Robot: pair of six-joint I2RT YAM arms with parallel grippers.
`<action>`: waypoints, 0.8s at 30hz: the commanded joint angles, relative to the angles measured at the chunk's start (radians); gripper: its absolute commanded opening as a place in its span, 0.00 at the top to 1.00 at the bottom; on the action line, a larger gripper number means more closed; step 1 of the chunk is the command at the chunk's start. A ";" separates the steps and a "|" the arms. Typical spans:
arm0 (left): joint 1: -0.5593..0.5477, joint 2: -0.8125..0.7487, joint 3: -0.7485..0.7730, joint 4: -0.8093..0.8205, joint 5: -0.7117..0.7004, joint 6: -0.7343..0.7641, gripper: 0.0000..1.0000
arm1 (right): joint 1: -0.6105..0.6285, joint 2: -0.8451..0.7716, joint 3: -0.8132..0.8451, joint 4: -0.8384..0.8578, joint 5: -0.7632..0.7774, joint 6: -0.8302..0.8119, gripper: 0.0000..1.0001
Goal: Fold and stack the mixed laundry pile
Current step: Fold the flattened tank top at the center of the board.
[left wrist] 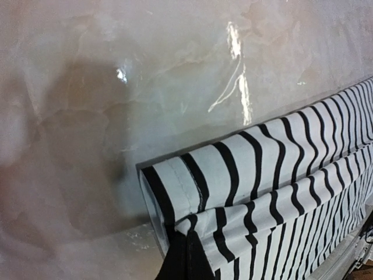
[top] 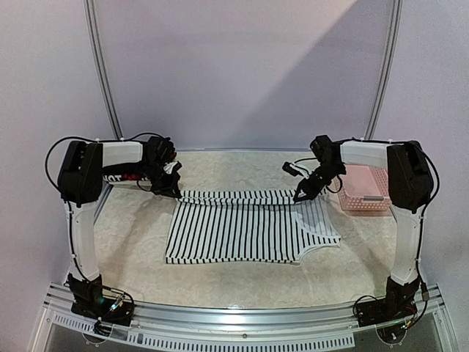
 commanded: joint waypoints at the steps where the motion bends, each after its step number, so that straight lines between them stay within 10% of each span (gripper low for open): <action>1: 0.000 -0.073 -0.027 -0.013 -0.039 0.013 1.00 | 0.001 -0.063 -0.039 -0.002 0.001 0.011 1.00; 18: -0.006 -0.075 -0.053 -0.041 -0.035 0.018 1.00 | 0.033 -0.048 -0.080 -0.039 -0.023 -0.016 1.00; 24: -0.025 -0.205 -0.140 -0.075 -0.016 0.002 0.64 | 0.035 -0.068 -0.097 -0.111 -0.029 -0.050 0.73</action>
